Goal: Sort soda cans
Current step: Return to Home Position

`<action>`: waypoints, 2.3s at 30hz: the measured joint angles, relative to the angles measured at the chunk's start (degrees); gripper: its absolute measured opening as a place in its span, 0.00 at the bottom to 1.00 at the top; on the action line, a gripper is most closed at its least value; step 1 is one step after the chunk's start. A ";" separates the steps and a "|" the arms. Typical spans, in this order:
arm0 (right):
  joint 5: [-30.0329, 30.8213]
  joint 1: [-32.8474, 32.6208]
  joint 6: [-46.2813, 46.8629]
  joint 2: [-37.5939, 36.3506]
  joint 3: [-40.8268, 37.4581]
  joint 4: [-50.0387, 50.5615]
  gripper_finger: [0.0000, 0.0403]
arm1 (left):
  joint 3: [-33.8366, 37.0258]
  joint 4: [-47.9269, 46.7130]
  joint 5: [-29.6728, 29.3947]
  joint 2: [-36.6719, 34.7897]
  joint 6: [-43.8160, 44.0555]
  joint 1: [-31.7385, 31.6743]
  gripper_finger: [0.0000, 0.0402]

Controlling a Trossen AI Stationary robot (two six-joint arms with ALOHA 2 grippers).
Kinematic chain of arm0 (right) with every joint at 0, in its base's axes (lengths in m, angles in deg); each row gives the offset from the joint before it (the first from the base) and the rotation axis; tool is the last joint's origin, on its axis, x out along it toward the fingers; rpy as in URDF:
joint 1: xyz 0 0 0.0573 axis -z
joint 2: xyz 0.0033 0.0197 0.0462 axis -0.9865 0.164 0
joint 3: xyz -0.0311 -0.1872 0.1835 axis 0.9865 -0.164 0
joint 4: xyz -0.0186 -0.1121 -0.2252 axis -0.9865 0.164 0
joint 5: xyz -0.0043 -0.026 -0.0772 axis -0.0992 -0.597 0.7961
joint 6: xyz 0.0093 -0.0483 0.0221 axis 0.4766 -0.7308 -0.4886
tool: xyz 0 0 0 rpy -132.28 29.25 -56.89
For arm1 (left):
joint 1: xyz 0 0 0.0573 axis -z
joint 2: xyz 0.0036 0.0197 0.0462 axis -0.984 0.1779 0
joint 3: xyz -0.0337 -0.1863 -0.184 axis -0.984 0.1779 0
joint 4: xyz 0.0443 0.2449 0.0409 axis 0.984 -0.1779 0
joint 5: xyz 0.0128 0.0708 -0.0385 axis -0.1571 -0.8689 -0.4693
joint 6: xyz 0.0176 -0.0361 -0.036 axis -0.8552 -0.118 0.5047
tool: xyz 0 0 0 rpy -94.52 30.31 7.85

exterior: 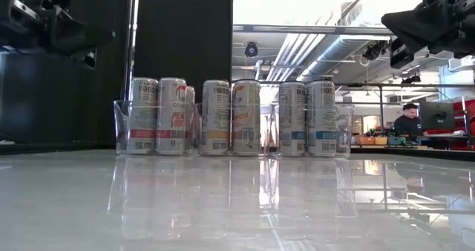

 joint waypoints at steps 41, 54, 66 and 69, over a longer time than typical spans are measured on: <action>2.18 -1.73 5.01 -3.75 0.20 12.21 0.00 | 0.02 -1.77 -0.69 0.00 0.06 1.22 0.00; 2.21 -2.97 4.94 -3.75 0.00 11.79 0.00 | 0.83 0.11 -0.57 0.00 0.08 2.38 0.00; 2.21 -2.97 5.00 -3.76 0.00 11.73 0.00 | 0.83 0.08 -0.60 0.01 0.08 2.21 0.00; 2.21 -2.97 4.94 -3.44 -0.02 11.71 0.00 | 0.83 0.08 -0.62 0.11 0.08 2.21 0.00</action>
